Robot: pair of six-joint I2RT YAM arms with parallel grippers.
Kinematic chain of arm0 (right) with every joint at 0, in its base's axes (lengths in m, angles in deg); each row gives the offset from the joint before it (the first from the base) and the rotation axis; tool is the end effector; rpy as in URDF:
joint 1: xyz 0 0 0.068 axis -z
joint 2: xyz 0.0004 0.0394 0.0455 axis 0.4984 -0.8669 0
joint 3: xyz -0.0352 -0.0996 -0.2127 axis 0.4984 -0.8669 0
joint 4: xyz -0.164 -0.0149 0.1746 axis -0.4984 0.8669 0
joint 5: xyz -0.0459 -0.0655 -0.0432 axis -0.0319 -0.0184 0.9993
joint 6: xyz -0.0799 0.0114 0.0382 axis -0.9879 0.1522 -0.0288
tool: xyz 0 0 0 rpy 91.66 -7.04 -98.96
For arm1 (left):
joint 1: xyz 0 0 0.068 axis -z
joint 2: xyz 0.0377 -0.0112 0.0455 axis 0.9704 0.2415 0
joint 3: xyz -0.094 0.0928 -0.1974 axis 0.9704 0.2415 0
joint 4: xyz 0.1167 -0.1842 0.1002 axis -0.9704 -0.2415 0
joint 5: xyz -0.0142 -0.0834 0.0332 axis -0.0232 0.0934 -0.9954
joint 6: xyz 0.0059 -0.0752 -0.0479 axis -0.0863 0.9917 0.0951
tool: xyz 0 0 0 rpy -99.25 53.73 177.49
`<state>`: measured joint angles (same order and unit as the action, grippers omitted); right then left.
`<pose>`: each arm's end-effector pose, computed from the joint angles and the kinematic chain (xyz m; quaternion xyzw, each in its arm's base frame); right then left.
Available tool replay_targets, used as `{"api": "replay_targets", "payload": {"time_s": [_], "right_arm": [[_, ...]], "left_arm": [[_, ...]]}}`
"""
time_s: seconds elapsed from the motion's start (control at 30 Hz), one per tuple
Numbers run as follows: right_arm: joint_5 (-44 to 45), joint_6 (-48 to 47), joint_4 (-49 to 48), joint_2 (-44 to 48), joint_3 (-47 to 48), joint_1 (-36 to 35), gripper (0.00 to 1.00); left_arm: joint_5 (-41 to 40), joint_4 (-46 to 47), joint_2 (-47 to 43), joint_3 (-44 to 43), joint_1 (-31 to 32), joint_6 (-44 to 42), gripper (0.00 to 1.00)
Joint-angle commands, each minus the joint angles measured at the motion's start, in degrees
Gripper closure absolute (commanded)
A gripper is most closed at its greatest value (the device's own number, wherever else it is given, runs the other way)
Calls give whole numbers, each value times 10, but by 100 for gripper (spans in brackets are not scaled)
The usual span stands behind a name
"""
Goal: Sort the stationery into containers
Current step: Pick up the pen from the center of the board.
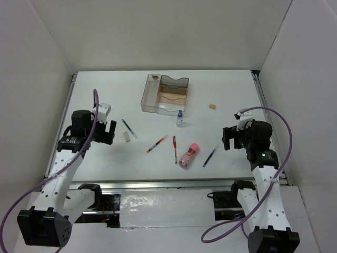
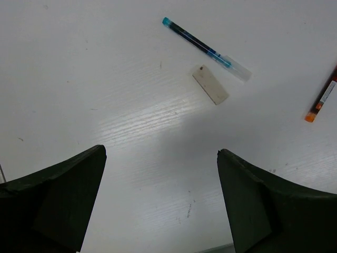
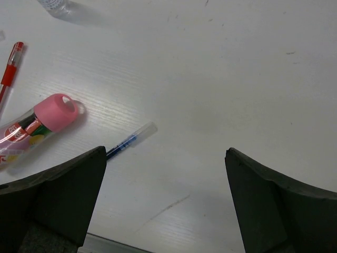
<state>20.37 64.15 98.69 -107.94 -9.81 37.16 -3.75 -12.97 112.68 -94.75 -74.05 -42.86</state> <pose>0.1916 0.0008 0.2220 -0.1516 0.8630 0.0383 0.4804 0.2320 -0.0154 0.2343 0.0965 0.8868 -0.0176 0.4517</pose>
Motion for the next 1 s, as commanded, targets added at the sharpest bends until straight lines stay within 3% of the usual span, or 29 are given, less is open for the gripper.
{"api": "replay_targets", "payload": {"time_s": [0.0, 0.27, 0.4, 0.67, 0.83, 0.97], "right_arm": [[-5, -3, -4, 3, 5, -3, 0], [2, 2, -9, 2, 2, 2, 0], [9, 7, -11, -3, 2, 6, 0], [12, 11, -12, -13, 2, 16, 0], [9, 9, -9, -14, 2, 23, 0], [3, 6, -8, -17, 0, 28, 0]], "left_arm": [[5, 27, -1, -3, 7, -32, 1], [-13, 65, 15, -10, 86, -36, 4], [-38, 78, 57, -11, 185, -29, 12], [-144, 110, 177, -22, 374, 32, 17], [-195, 124, 262, -48, 428, 73, 20], [-185, 137, 327, -72, 438, 111, 24]]}}
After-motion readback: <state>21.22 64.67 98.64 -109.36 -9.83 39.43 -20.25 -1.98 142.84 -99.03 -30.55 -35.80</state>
